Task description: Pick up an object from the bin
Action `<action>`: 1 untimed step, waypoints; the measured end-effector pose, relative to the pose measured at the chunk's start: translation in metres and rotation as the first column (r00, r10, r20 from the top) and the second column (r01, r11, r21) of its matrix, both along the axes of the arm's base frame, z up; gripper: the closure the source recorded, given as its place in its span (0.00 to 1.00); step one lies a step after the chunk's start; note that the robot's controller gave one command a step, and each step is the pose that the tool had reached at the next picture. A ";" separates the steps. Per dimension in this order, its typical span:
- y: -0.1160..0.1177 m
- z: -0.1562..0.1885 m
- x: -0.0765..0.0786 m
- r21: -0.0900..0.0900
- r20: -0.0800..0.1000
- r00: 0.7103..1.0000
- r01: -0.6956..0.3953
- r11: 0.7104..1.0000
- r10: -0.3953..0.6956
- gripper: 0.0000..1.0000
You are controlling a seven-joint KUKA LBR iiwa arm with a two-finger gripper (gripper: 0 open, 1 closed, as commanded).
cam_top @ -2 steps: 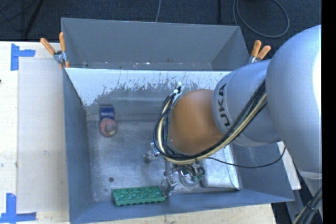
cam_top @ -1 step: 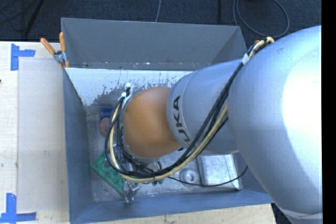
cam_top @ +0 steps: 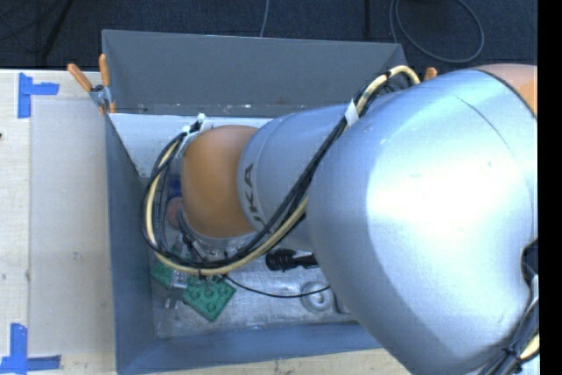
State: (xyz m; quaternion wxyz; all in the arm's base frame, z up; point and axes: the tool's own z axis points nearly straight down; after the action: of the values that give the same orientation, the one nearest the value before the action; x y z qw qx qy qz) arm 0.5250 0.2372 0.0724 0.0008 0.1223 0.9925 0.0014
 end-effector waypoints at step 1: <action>-0.024 -0.001 -0.043 0.001 0.002 0.949 0.315 0.949 -0.315 0.00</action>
Offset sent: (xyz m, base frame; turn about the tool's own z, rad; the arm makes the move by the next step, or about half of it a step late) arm -0.0452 -0.0239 -0.0024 0.3199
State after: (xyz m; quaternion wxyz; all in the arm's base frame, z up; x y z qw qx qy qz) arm 0.4818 0.2132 0.0714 0.0021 0.2788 0.9603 0.0019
